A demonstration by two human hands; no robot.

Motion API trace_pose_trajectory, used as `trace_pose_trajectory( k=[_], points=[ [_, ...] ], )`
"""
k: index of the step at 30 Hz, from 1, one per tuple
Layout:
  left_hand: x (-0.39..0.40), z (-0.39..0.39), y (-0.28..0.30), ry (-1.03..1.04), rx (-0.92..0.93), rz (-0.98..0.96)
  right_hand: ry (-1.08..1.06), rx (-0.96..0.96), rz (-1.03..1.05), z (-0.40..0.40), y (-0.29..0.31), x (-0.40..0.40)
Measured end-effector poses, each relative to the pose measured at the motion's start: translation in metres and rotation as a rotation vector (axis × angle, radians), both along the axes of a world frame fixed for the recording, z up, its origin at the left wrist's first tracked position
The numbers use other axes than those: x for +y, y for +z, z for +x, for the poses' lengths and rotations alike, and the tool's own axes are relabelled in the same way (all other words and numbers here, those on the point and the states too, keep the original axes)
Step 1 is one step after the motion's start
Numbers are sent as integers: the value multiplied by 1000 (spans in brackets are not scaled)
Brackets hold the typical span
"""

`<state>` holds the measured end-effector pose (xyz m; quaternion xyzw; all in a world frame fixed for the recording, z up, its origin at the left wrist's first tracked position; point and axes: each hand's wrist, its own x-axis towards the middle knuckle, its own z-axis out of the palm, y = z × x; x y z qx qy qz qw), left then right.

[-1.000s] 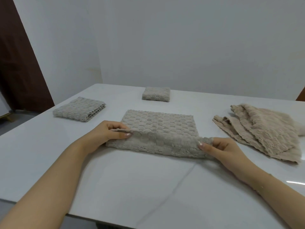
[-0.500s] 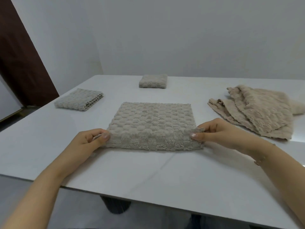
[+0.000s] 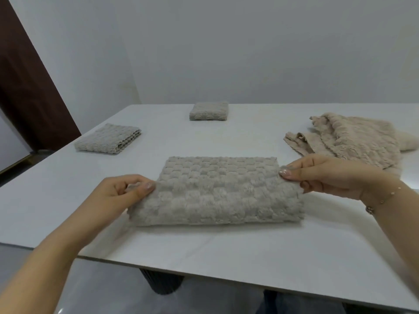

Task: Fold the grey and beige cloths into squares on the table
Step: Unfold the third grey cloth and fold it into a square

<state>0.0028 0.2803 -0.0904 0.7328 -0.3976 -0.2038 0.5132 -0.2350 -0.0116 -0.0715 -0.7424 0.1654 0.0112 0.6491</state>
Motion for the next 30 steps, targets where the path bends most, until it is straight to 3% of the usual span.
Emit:
trace_pose_trajectory(
  k=[6, 11, 14, 18, 21, 26, 30],
  points=[
    [-62, 42, 14, 57, -23, 32, -467, -162, 13, 18, -22, -8],
    [-109, 64, 5, 73, -51, 160, -680, -170, -108, 30, -40, -11],
    [-117, 71, -10, 146, -96, 160, -687, -191, -224, 37, -43, -13],
    [-109, 71, -25, 236, -292, 150, -679, -190, -402, 43, -50, -15],
    [-105, 71, -25, 282, -302, 108, -685, -153, -423, 48, -49, -17],
    [-106, 75, -33, 302, -447, 178, -533, 100, -399, 62, -30, -36],
    [-107, 77, -36, 296, -473, 168, -529, 112, -492, 67, -34, -39]
  ],
)
